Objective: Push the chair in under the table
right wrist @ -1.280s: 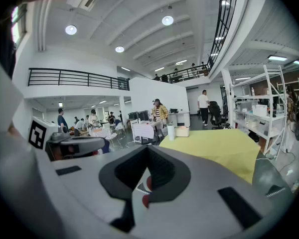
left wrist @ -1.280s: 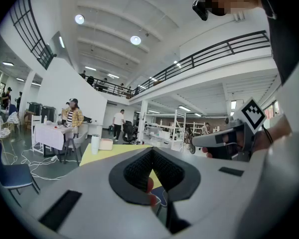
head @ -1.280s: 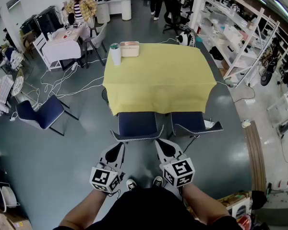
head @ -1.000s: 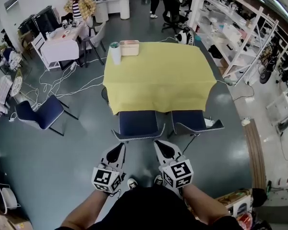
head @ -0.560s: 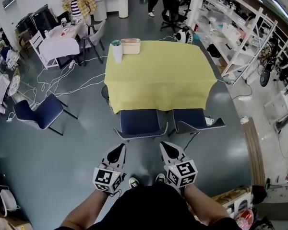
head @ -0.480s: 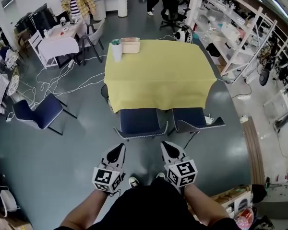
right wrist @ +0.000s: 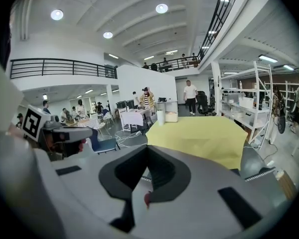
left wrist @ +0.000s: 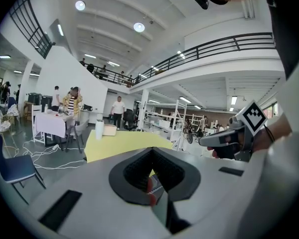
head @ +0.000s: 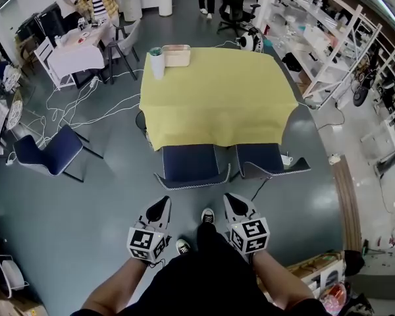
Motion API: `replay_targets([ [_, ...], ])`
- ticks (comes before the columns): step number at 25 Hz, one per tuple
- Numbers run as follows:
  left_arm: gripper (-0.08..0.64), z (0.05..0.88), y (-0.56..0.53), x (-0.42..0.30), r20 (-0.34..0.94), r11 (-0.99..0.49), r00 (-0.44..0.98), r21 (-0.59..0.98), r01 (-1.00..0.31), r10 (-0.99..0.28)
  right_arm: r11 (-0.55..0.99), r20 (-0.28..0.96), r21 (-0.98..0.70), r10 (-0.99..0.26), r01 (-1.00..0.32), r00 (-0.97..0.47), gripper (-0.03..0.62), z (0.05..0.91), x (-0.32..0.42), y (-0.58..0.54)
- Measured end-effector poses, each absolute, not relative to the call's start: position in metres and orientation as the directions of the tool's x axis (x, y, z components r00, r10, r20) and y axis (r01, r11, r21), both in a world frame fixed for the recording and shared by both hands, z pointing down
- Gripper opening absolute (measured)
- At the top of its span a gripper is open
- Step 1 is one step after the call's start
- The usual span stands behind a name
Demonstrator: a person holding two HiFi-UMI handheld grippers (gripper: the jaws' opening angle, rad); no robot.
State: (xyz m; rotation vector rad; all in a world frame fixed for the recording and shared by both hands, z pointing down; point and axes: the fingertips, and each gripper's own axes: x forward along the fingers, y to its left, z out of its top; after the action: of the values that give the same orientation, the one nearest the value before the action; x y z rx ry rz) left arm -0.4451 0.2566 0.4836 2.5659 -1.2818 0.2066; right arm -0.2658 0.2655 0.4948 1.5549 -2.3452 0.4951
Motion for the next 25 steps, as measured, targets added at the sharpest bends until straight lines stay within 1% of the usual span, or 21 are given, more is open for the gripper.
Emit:
replay_targets([
  [4,0.008,0.488,0.235,-0.441,0.266,-0.567,0.584,0.145,-0.811,-0.767,0.357,0.448,-0.124,-0.812,-0.926,-0.373,0.012,0.507,-0.256,0.234],
  [10,0.008,0.496,0.185,-0.422,0.308,-0.530,0.540,0.126,-0.839,-0.783,0.435,0.456,-0.165,-0.762,-0.885,-0.459,0.012,0.520,-0.243,0.178],
  [17,0.008,0.496,0.125,-0.401,0.322,-0.484,0.491,0.108,-0.868,-0.809,0.522,0.464,-0.185,-0.701,-0.833,-0.542,0.012,0.530,-0.232,0.114],
  [20,0.008,0.498,0.109,-0.396,0.333,-0.454,0.465,0.117,-0.884,-0.820,0.570,0.440,-0.200,-0.674,-0.797,-0.593,0.012,0.530,-0.234,0.096],
  [25,0.008,0.500,0.097,-0.389,0.329,-0.421,0.434,0.114,-0.900,-0.839,0.644,0.368,-0.261,-0.622,-0.719,-0.691,0.012,0.526,-0.238,0.076],
])
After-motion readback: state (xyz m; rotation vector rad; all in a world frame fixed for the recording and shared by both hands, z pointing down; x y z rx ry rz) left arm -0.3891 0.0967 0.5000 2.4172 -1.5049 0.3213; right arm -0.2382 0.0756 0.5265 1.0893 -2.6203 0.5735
